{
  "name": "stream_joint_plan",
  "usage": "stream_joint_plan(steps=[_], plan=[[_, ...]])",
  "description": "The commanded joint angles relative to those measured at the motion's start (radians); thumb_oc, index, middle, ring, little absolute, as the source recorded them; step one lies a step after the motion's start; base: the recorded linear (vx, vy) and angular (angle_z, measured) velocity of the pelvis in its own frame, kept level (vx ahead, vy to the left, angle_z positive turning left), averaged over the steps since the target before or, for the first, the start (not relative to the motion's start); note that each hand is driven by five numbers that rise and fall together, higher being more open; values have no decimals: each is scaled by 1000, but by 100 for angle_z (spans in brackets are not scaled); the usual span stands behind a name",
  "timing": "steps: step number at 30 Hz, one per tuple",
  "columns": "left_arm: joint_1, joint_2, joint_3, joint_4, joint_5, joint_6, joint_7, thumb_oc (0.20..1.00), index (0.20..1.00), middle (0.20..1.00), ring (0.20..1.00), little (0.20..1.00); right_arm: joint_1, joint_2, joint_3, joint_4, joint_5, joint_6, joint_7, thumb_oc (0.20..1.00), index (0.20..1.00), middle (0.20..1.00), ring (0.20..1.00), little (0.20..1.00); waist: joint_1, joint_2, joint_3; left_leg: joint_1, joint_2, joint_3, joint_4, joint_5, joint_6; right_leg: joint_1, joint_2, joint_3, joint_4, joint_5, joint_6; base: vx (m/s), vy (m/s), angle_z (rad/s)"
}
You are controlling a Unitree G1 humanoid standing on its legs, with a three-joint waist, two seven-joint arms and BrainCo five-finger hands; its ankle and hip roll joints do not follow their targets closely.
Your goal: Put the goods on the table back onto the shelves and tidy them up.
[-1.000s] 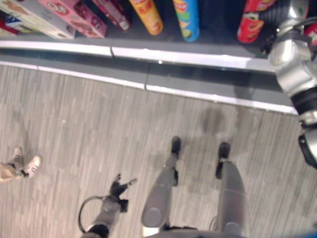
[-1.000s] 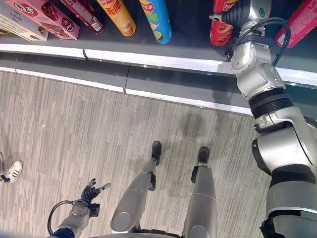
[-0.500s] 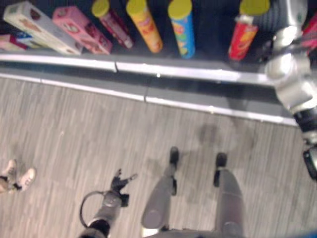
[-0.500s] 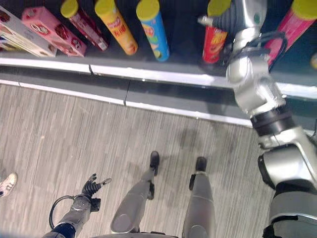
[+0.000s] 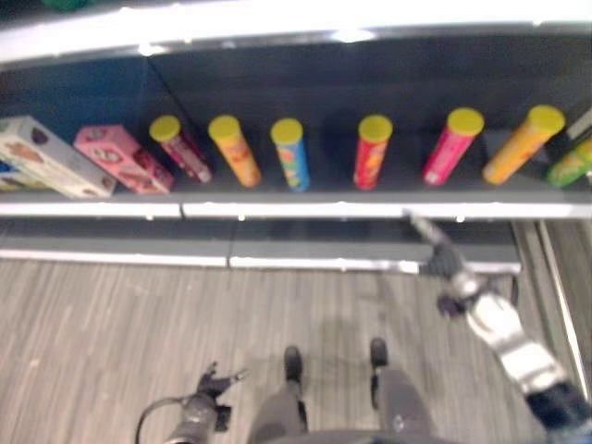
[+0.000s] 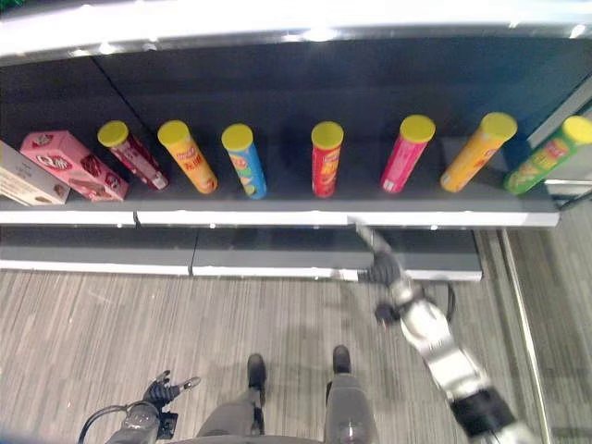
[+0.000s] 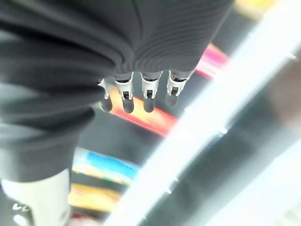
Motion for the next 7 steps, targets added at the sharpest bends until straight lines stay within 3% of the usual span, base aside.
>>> stream_joint_plan(steps=[1, 7], plan=[[8, 32, -5, 36, 23, -18, -37, 1000, 1000, 1000, 1000, 1000, 10, 60, 20, 135, 60, 9, 77, 1000, 1000, 1000, 1000, 1000, -9, -45, -36, 74, -29, 43, 14, -108, -39, 58, -20, 27, -154, 91, 95, 42, -32, -12], [-10, 5, -45, 29, -41, -40, -67, 1000, 1000, 1000, 1000, 1000, -49, 266, -102, 795, 69, 49, -37, 1000, 1000, 1000, 1000, 1000, -8, -51, -82, 109, -35, 51, 21, -126, -29, 89, -22, 26, -158, 91, 99, 37, -4, -1]])
